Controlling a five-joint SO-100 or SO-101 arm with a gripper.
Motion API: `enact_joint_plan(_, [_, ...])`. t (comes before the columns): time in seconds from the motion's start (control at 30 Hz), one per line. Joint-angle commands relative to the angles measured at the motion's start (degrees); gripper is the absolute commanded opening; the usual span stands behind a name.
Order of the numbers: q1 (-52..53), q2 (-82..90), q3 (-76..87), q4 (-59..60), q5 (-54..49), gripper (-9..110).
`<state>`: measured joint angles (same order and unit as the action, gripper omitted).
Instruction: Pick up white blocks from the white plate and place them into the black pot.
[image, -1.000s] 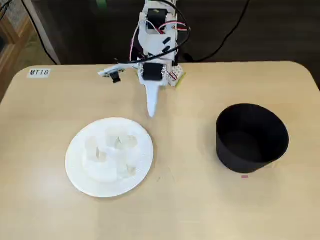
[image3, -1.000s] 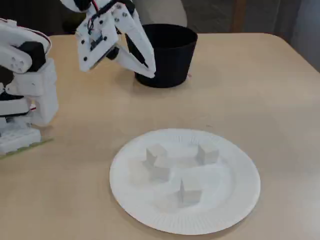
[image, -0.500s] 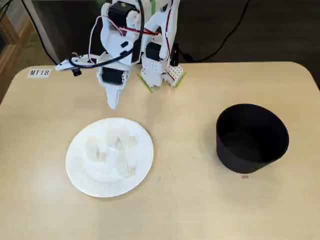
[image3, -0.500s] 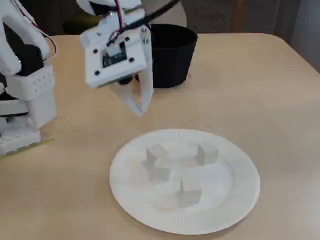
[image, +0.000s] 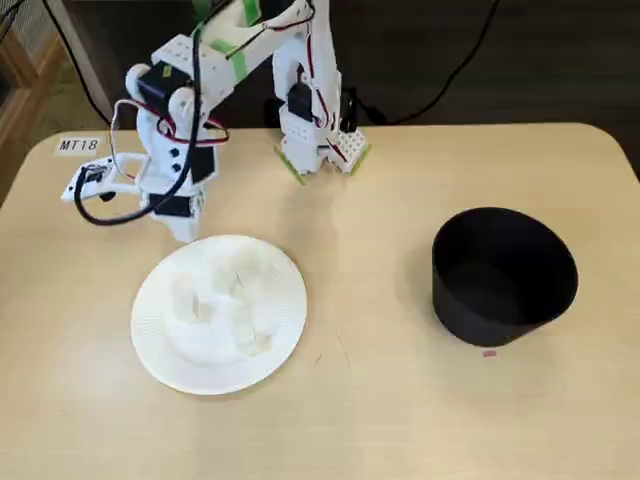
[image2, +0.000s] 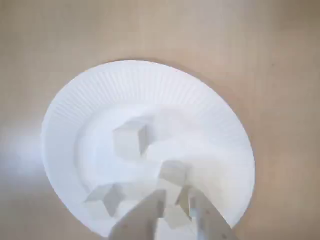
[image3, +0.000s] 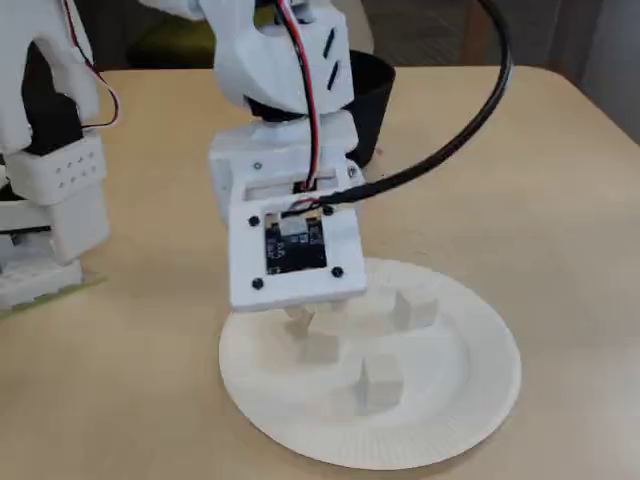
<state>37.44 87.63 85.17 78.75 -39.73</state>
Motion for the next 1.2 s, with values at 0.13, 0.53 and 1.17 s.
enact_joint_plan(0.13, [0.3, -3.0, -3.6, -1.2, -1.2, 35])
enact_joint_plan(0.53, [-2.5, -14.4, -13.2, 0.9, 3.9, 34])
enact_joint_plan(1.17, [-4.6, -31.7, -29.8, 4.4, 6.9, 25])
